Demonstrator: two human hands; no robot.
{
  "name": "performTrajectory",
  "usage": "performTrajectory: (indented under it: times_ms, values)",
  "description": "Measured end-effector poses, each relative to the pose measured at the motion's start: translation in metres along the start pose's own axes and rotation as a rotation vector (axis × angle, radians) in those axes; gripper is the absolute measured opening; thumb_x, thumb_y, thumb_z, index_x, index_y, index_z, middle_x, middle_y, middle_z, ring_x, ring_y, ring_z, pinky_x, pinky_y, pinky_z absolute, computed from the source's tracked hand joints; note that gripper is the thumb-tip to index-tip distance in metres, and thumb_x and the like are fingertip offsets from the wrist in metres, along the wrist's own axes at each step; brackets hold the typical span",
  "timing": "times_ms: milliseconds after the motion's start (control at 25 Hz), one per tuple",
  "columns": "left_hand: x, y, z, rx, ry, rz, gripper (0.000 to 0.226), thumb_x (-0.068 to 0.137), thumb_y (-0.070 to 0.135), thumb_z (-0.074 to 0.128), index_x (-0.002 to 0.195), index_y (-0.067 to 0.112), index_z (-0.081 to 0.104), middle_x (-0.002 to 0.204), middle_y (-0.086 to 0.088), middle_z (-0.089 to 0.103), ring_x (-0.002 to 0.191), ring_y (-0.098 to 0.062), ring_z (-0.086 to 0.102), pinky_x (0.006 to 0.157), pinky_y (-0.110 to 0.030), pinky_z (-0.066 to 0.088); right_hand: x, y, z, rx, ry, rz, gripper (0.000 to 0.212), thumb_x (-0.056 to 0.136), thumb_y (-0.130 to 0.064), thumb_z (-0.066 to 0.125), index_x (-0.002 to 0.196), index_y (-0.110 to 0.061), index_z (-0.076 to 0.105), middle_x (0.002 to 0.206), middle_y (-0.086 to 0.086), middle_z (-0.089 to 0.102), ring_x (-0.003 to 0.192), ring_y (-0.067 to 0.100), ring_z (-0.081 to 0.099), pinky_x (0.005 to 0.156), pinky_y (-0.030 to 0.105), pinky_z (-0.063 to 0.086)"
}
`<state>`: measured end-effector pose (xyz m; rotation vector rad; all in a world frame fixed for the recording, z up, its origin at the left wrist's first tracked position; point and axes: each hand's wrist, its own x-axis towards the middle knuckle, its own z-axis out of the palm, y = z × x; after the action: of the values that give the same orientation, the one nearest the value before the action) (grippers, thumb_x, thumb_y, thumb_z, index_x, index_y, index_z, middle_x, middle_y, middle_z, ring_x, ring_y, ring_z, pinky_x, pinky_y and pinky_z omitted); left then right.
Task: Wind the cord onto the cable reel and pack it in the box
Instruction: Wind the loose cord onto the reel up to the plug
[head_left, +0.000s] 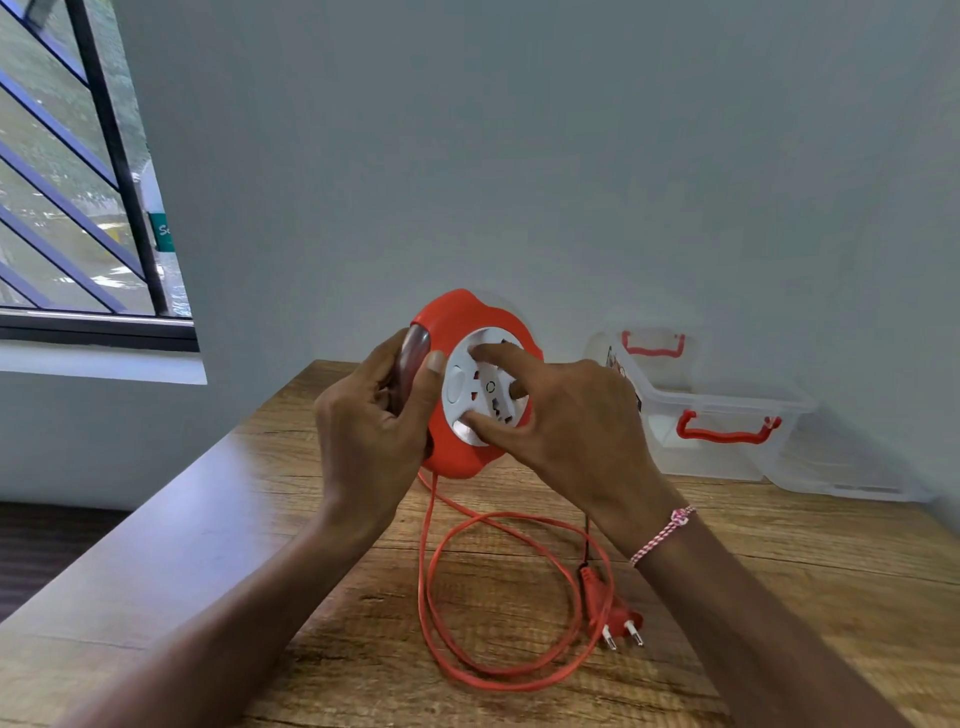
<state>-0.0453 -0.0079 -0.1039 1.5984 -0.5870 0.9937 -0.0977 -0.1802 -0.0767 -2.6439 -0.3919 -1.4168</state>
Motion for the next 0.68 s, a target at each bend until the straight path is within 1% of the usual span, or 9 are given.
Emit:
performTrajectory:
  times_ms: [80, 120, 200, 240, 360, 440, 520, 600, 680]
  values:
    - [0.000, 0.001, 0.000, 0.015, -0.005, 0.014, 0.033, 0.103, 0.053, 0.058, 0.124, 0.032, 0.070, 0.076, -0.004, 0.073, 0.067, -0.019, 0.069, 0.059, -0.043, 0.057, 0.001, -0.002, -0.001, 0.062, -0.014, 0.086, 0.070, 0.082, -0.072, 0.067, 0.135, -0.027, 0.064, 0.095, 0.004, 0.082, 0.076, 0.024, 0.078, 0.073, 0.038, 0.065]
    - [-0.001, 0.000, 0.000, 0.028, -0.007, 0.024, 0.036, 0.103, 0.052, 0.058, 0.125, 0.028, 0.072, 0.073, -0.003, 0.072, 0.068, -0.018, 0.067, 0.058, -0.037, 0.055, 0.000, -0.004, -0.001, 0.096, -0.028, 0.147, 0.072, 0.080, -0.076, 0.064, 0.133, -0.027, 0.064, 0.094, 0.002, 0.082, 0.076, 0.022, 0.077, 0.072, 0.037, 0.065]
    - [-0.002, 0.001, 0.000, 0.057, -0.005, 0.051, 0.041, 0.103, 0.048, 0.059, 0.126, 0.018, 0.074, 0.069, 0.002, 0.066, 0.072, -0.013, 0.064, 0.056, -0.023, 0.050, 0.000, -0.011, -0.002, 0.202, -0.049, 0.303, 0.069, 0.077, -0.076, 0.065, 0.124, -0.026, 0.065, 0.093, 0.000, 0.080, 0.071, 0.018, 0.076, 0.067, 0.032, 0.064]
    - [-0.002, 0.002, 0.000, 0.067, -0.007, 0.063, 0.042, 0.103, 0.047, 0.059, 0.126, 0.016, 0.075, 0.067, 0.005, 0.064, 0.073, -0.011, 0.063, 0.056, -0.021, 0.048, 0.002, -0.015, -0.002, 0.278, -0.062, 0.398, 0.063, 0.077, -0.073, 0.069, 0.118, -0.025, 0.064, 0.092, 0.000, 0.079, 0.066, 0.015, 0.075, 0.060, 0.028, 0.062]
    - [-0.004, 0.003, 0.002, 0.061, -0.026, 0.076, 0.040, 0.103, 0.046, 0.060, 0.127, 0.017, 0.074, 0.068, 0.003, 0.066, 0.069, -0.014, 0.064, 0.055, -0.023, 0.050, 0.007, -0.026, -0.002, 0.700, -0.081, 0.800, 0.046, 0.084, -0.056, 0.078, 0.100, -0.016, 0.061, 0.078, 0.004, 0.078, 0.041, 0.013, 0.066, 0.038, 0.022, 0.044]
    - [-0.004, 0.005, 0.004, 0.064, -0.030, 0.058, 0.037, 0.103, 0.046, 0.062, 0.126, 0.019, 0.074, 0.067, -0.001, 0.066, 0.065, -0.017, 0.062, 0.054, -0.030, 0.049, 0.009, -0.029, -0.006, 1.017, -0.114, 1.021, 0.042, 0.088, -0.050, 0.077, 0.091, -0.012, 0.061, 0.069, 0.012, 0.077, 0.038, 0.016, 0.060, 0.039, 0.024, 0.038]
    - [-0.004, 0.006, 0.004, 0.057, -0.017, 0.028, 0.035, 0.103, 0.045, 0.062, 0.124, 0.019, 0.075, 0.067, 0.001, 0.065, 0.067, -0.017, 0.062, 0.054, -0.029, 0.048, 0.009, -0.026, -0.009, 1.052, -0.165, 0.998, 0.044, 0.089, -0.053, 0.075, 0.095, -0.011, 0.061, 0.068, 0.012, 0.077, 0.038, 0.015, 0.059, 0.040, 0.024, 0.040]
    - [-0.002, 0.005, 0.002, 0.021, -0.004, -0.036, 0.038, 0.102, 0.047, 0.061, 0.120, 0.018, 0.076, 0.072, 0.008, 0.068, 0.071, -0.012, 0.065, 0.054, -0.023, 0.051, 0.009, -0.017, -0.007, 0.719, -0.181, 0.777, 0.050, 0.089, -0.063, 0.068, 0.103, -0.015, 0.065, 0.070, 0.002, 0.078, 0.042, 0.011, 0.064, 0.045, 0.024, 0.049]
    - [0.001, 0.003, 0.001, -0.013, 0.010, -0.102, 0.040, 0.101, 0.050, 0.059, 0.115, 0.017, 0.077, 0.075, 0.013, 0.069, 0.070, -0.007, 0.068, 0.054, -0.020, 0.053, 0.007, -0.004, -0.005, 0.278, -0.129, 0.444, 0.053, 0.088, -0.071, 0.061, 0.109, -0.023, 0.067, 0.083, -0.007, 0.078, 0.060, 0.007, 0.070, 0.058, 0.023, 0.056]
